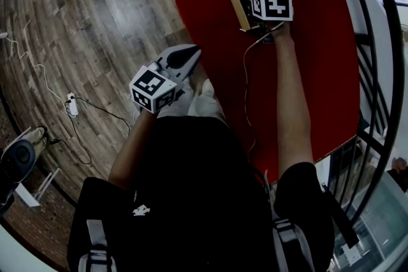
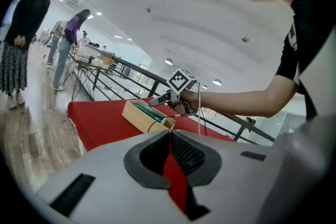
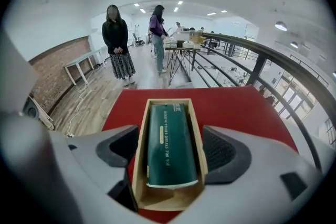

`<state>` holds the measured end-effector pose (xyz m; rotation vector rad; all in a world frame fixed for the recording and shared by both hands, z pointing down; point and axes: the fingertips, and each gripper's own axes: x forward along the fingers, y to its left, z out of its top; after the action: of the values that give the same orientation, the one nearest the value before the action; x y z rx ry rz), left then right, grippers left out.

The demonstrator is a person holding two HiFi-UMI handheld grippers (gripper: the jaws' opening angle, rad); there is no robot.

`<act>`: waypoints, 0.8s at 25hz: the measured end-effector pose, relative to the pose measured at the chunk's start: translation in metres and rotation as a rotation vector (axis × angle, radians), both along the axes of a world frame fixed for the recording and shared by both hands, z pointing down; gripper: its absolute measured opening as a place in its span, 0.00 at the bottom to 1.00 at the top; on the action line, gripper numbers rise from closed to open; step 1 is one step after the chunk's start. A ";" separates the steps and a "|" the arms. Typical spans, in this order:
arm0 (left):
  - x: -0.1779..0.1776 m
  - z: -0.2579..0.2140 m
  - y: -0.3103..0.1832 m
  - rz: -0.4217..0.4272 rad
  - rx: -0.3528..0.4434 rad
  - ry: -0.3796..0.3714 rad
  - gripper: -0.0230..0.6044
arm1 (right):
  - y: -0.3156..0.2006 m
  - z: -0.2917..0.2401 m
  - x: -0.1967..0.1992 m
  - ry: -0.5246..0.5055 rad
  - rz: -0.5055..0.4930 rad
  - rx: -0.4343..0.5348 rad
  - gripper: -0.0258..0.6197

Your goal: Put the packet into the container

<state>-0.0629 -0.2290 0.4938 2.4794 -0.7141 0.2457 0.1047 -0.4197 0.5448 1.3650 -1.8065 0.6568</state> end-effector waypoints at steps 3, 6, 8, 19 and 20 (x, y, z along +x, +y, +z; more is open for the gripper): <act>0.001 -0.006 0.002 0.000 0.007 0.003 0.06 | 0.011 -0.026 -0.001 -0.040 0.008 0.062 0.59; 0.001 -0.010 0.001 -0.005 0.031 0.005 0.06 | 0.023 -0.058 0.002 -0.043 0.030 0.196 0.15; -0.003 -0.011 0.000 -0.019 0.057 0.009 0.06 | 0.036 -0.076 -0.003 -0.079 0.025 0.272 0.09; -0.010 -0.043 0.017 -0.039 0.137 0.027 0.06 | 0.133 -0.172 -0.038 -0.300 -0.085 0.584 0.07; -0.010 -0.046 0.019 -0.039 0.145 0.028 0.06 | 0.142 -0.177 -0.040 -0.317 -0.090 0.602 0.07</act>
<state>-0.0726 -0.2099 0.4475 2.5973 -0.7925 0.1487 0.0650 -0.2779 0.3681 1.6097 -2.4364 0.2937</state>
